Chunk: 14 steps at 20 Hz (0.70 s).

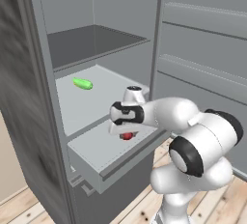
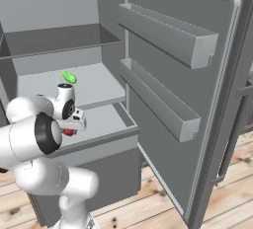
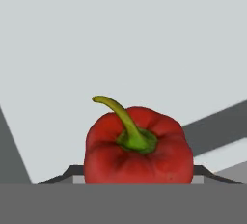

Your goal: Place the bell pepper and potato inside the fridge drawer. Close the drawer after placing the vegetables.

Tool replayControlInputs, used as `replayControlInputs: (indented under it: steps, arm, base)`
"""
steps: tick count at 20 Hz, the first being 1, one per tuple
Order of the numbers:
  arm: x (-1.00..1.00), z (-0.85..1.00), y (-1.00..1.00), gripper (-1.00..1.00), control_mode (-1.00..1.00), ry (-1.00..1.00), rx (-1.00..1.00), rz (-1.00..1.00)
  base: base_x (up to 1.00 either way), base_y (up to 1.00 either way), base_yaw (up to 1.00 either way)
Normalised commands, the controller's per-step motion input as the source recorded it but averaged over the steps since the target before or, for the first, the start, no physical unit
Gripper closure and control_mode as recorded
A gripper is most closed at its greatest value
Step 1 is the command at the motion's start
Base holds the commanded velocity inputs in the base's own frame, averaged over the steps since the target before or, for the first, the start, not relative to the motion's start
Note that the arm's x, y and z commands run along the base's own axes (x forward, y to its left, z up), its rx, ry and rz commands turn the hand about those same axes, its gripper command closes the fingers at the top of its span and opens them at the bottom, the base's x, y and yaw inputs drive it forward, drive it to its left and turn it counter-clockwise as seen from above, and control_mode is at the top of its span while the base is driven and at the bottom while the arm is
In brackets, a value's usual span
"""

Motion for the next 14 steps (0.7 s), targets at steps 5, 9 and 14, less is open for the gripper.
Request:
replayControlInputs:
  steps: [5, 9, 14]
  arm:
    - [0.36, -0.48, 0.05, 1.0, -1.0, 0.02, 0.0, 0.03]
    - [0.11, -0.49, 0.0, 1.0, -1.0, 0.01, 0.0, 0.08]
    - [-0.04, -0.51, 0.0, 1.0, -1.0, 0.0, 0.0, 0.13]
  base:
    - [0.0, 0.0, 0.0]
    - [0.0, 0.0, 0.0]
    - [0.0, 0.0, 0.0]
